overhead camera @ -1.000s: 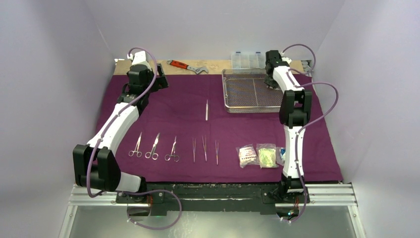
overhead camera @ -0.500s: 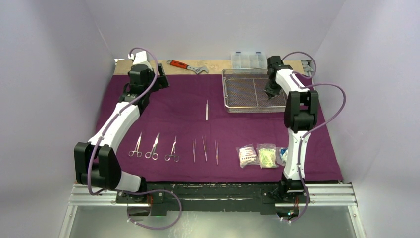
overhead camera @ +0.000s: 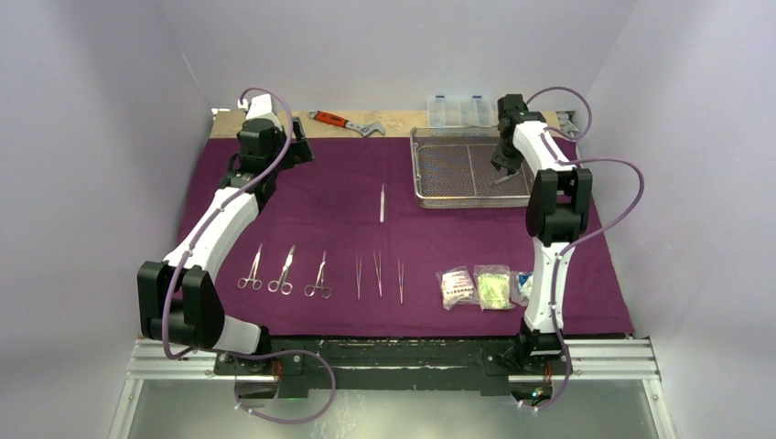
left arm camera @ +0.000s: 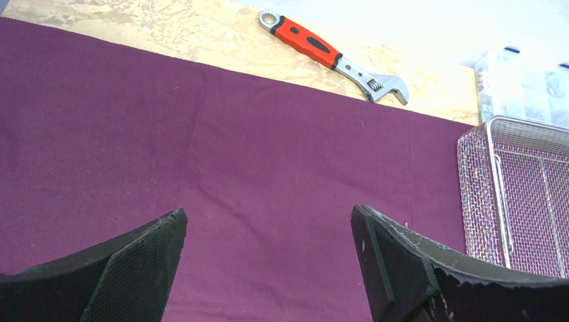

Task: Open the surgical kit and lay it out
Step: Pick up the medical item from the container.

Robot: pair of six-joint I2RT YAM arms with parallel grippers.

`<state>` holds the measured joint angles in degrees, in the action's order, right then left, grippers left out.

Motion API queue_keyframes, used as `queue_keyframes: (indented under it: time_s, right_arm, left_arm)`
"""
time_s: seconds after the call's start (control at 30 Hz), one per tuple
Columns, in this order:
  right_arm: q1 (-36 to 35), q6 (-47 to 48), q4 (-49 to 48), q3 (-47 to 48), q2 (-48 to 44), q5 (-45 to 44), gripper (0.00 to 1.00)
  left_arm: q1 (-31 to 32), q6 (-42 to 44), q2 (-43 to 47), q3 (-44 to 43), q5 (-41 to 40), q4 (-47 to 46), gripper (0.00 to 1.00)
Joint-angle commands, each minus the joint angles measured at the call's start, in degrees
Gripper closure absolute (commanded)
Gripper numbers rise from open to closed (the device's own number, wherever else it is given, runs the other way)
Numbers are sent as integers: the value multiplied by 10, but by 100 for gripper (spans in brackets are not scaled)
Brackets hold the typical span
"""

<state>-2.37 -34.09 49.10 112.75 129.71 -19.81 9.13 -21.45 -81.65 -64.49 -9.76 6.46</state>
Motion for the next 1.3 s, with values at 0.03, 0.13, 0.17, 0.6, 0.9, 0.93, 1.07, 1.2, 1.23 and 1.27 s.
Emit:
queue_keyframes:
  time_s: [0.03,0.13,0.17,0.6,0.9,0.93,1.07,1.2,1.23,1.27]
  right_arm:
    - [16,-17,13,43,10,-5,66]
    - [19,-21,16,51,23,7,67]
    - [20,-22,15,50,26,9,67]
    - [22,-33,-2,18,49,51,69]
    - [39,-39,-6,17,56,64,92]
    - [38,-38,-9,17,53,64,92]
    - [38,-29,-48,1,23,54,93]
    - [37,-25,-69,-12,-10,63,93]
    - [38,-24,-77,-17,-21,65,92]
    - [37,-24,-86,-23,-30,67,91]
  left_arm:
    - [-2,2,3,-17,2,-23,8]
    - [-2,2,3,-17,1,-23,8]
    - [-2,2,3,-18,1,-23,8]
    - [-1,2,-2,-25,1,-22,8]
    - [-2,4,-1,-31,-1,-18,8]
    - [-2,4,-1,-31,0,-18,8]
    - [-2,3,-3,-31,5,-20,8]
    - [-2,1,-4,-31,13,-20,8]
    - [-1,0,-4,-29,17,-21,8]
    - [-2,-1,-5,-29,20,-21,8]
